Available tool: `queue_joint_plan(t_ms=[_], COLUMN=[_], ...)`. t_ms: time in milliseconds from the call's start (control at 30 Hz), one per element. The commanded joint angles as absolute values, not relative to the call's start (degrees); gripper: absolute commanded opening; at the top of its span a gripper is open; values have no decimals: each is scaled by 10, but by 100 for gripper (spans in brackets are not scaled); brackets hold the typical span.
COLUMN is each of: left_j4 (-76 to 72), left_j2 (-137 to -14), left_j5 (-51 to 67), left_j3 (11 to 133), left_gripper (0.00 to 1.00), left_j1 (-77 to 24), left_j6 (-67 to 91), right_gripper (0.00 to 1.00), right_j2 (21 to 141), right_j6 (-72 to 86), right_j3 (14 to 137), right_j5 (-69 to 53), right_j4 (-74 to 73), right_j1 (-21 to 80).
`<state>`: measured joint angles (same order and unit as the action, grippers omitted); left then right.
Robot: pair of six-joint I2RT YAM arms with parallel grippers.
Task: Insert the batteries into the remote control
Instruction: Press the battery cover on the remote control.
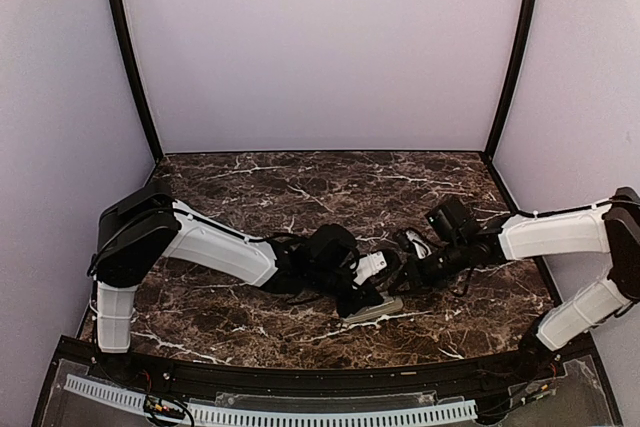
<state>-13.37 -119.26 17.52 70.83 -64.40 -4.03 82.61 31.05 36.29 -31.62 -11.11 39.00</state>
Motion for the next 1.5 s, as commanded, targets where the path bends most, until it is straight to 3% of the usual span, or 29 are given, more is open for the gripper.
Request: queue_joint_plan(t_ms=[0,133,300,533,933,1100,1200,1467], left_j4=[-58,-57,-55,-55,-53,-52,-52,-48], left_j2=[-1218,-1217,-1216,-1215,-1212,-1201,-1197,-1206], left_j5=[165,164,163,162,158,152,153,161], left_j3=[688,688,686,686,686,685,687,692], left_gripper=[0,0,0,0,1,15,16,2], left_j1=[-649,-649,-649,-649,-649,-649,-649,-649], left_j6=[-45,-45,-45,-46,-46,-49,-50,-48], right_gripper=[0,0,10,13,0,0,0,0], right_j2=[778,775,789,829,871,875,879,862], right_j6=[289,290,299,293,307,302,298,300], right_j3=[413,405,385,384,383,371,361,345], right_j5=[-281,-271,-241,-235,-250,-231,-232,-241], right_j4=[-196,-201,-188,-172,-127,-127,-118,-108], right_j1=[393,393,394,403,429,433,435,438])
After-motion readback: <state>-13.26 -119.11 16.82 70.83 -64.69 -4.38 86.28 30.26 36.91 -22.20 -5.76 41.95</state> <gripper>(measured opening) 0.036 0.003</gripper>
